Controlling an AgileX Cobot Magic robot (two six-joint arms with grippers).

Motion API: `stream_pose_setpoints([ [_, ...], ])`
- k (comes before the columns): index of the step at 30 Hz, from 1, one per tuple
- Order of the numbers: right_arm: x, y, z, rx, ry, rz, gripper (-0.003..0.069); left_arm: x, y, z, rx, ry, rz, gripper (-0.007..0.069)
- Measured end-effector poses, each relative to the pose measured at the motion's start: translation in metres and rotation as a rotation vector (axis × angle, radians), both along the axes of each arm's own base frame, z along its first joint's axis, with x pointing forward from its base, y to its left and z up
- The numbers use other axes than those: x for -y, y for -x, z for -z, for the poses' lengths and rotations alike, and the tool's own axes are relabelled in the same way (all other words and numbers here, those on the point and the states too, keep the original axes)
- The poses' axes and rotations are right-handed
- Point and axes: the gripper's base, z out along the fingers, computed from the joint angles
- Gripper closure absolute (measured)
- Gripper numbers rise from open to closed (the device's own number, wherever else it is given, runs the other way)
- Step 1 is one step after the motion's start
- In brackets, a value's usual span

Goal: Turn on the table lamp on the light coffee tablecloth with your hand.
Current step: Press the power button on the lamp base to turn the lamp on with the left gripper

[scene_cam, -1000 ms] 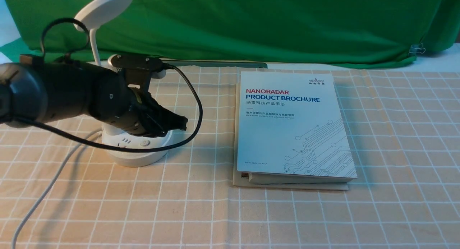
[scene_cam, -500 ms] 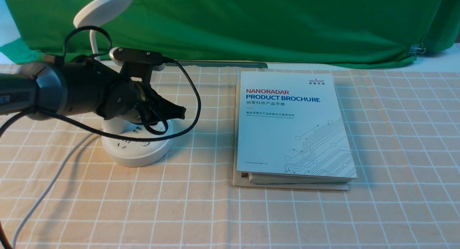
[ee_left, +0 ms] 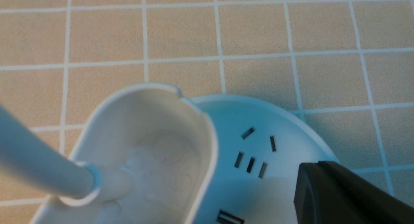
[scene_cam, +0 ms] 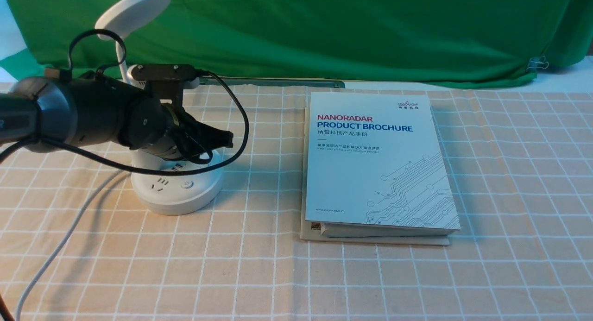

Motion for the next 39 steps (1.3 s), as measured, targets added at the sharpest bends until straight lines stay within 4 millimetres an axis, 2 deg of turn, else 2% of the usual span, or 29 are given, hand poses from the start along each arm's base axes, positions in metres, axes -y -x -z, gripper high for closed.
stream_pose_setpoints([
  [10, 0.000, 0.000, 0.000, 0.000, 0.000, 0.000, 0.0421, 0.002, -0.002, 0.013, -0.030, 0.003, 0.008, 0.0624],
  [39, 0.000, 0.000, 0.000, 0.000, 0.000, 0.000, 0.0421, 0.003, -0.001, 0.015, -0.054, -0.014, 0.039, 0.0624],
])
